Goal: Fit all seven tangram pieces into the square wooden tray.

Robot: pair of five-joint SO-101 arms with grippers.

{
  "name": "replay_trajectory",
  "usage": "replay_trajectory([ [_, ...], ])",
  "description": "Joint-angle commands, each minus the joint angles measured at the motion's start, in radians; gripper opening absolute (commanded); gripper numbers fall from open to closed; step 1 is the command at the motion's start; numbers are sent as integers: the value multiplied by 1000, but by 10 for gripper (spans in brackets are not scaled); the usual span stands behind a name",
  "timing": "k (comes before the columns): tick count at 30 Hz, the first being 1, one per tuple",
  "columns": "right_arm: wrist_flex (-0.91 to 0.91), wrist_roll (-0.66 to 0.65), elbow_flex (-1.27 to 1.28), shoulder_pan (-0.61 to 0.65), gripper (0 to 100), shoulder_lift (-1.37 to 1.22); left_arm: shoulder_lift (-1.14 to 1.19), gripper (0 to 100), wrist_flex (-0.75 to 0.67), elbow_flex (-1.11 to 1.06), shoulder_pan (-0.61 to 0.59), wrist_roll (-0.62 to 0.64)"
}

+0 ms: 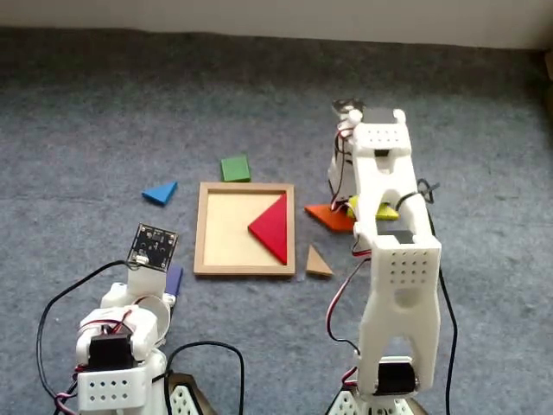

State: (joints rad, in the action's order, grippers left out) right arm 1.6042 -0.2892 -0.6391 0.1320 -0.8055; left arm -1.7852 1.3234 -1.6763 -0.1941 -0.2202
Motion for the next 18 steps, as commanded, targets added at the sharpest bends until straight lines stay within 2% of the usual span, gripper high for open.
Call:
replay_trajectory([
  [1,70,-78,-45,-16,151,21,-25,6,5,-19,-4,3],
  [5,153,-91,-45,-38,128,28,-25,6,5,-19,-4,3],
  [12,159,-92,-44,-117,128,30,-25,6,5,-19,-4,3],
  [18,160,-92,-44,-127,128,36,-25,6,5,-19,-4,3],
])
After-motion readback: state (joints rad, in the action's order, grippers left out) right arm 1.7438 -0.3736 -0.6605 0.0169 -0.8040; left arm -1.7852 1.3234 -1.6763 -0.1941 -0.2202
